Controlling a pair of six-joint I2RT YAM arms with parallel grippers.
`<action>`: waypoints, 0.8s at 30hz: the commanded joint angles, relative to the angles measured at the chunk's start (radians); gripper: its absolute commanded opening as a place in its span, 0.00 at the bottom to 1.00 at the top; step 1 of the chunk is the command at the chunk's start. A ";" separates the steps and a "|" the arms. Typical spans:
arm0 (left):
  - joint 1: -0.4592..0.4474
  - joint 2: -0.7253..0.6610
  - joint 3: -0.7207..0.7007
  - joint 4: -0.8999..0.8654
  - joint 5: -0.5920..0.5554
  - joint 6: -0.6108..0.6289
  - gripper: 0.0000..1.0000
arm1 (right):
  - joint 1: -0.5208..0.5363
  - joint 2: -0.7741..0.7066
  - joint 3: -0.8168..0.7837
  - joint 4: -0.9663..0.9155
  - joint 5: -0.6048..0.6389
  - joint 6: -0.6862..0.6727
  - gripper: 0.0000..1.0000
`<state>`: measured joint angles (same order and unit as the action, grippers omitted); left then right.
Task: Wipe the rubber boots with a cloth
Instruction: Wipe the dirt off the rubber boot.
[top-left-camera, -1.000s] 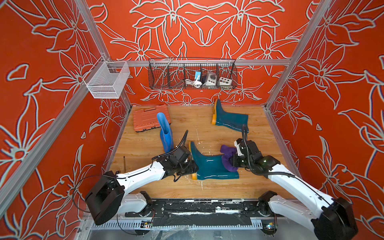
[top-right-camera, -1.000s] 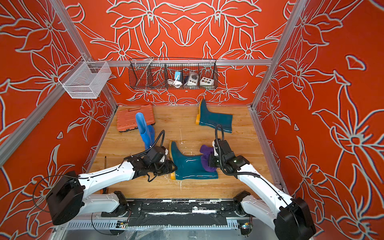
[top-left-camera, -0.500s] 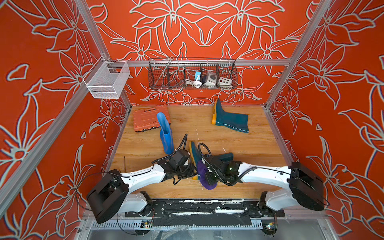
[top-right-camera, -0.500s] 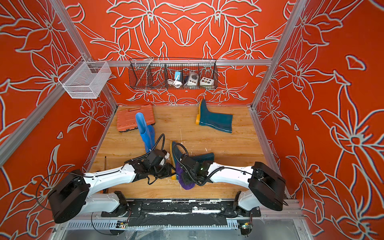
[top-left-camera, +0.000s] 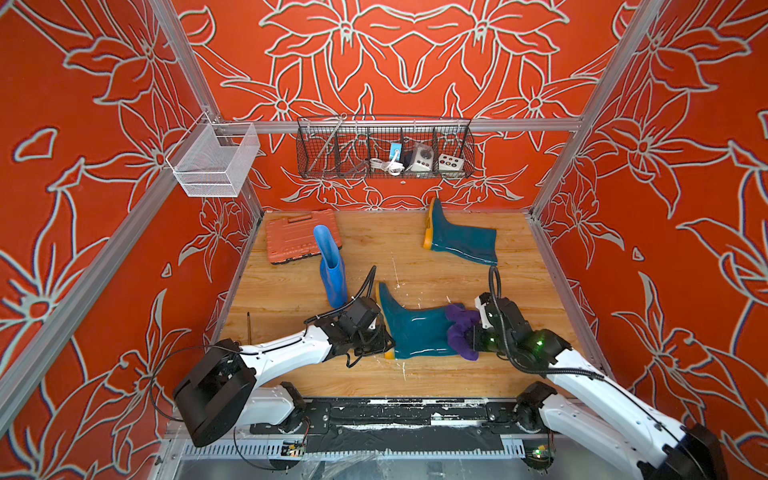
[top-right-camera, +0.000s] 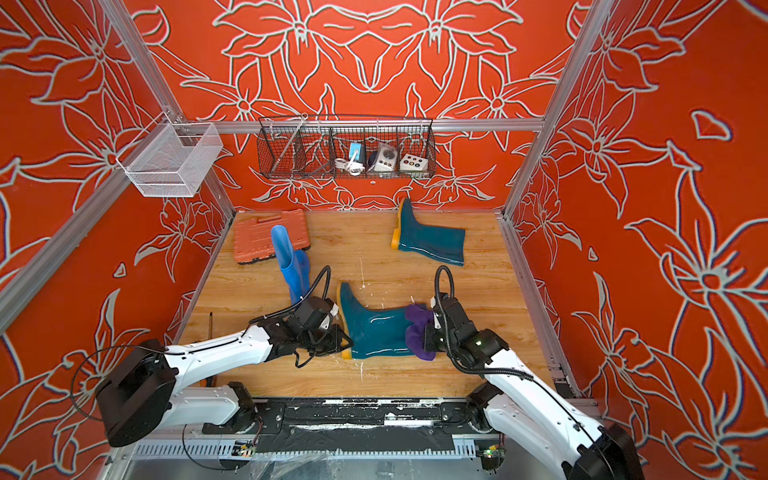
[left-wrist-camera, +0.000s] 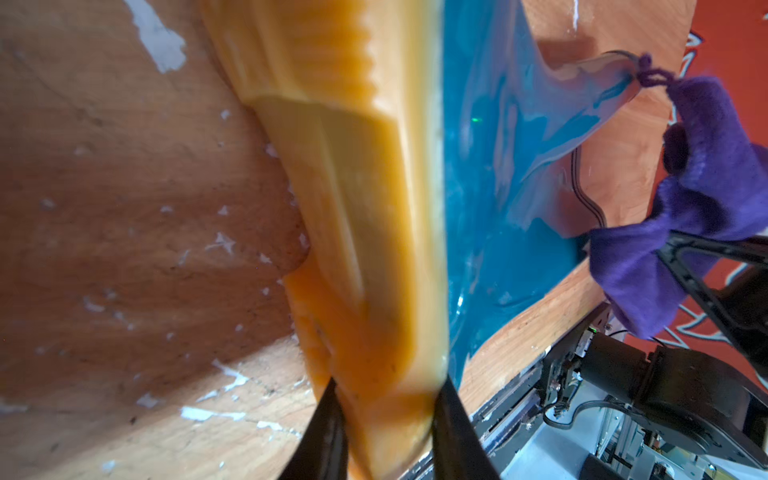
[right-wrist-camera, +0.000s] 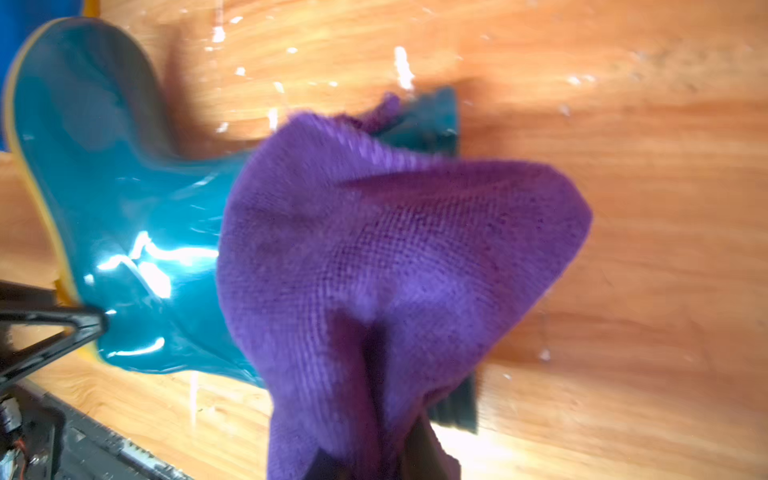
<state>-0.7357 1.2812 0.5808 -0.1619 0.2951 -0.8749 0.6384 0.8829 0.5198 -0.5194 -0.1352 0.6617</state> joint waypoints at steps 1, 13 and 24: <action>0.002 0.013 0.022 -0.047 -0.017 0.019 0.07 | 0.180 0.120 0.107 0.066 0.055 0.023 0.00; 0.003 0.030 0.019 -0.047 0.011 0.021 0.00 | 0.270 0.590 0.207 0.222 -0.077 -0.002 0.00; 0.002 0.086 0.022 -0.054 0.013 0.014 0.48 | -0.176 -0.040 -0.078 -0.022 -0.093 -0.029 0.00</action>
<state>-0.7353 1.3258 0.6041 -0.1783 0.3099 -0.8558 0.4686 0.9207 0.4423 -0.4431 -0.2417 0.6445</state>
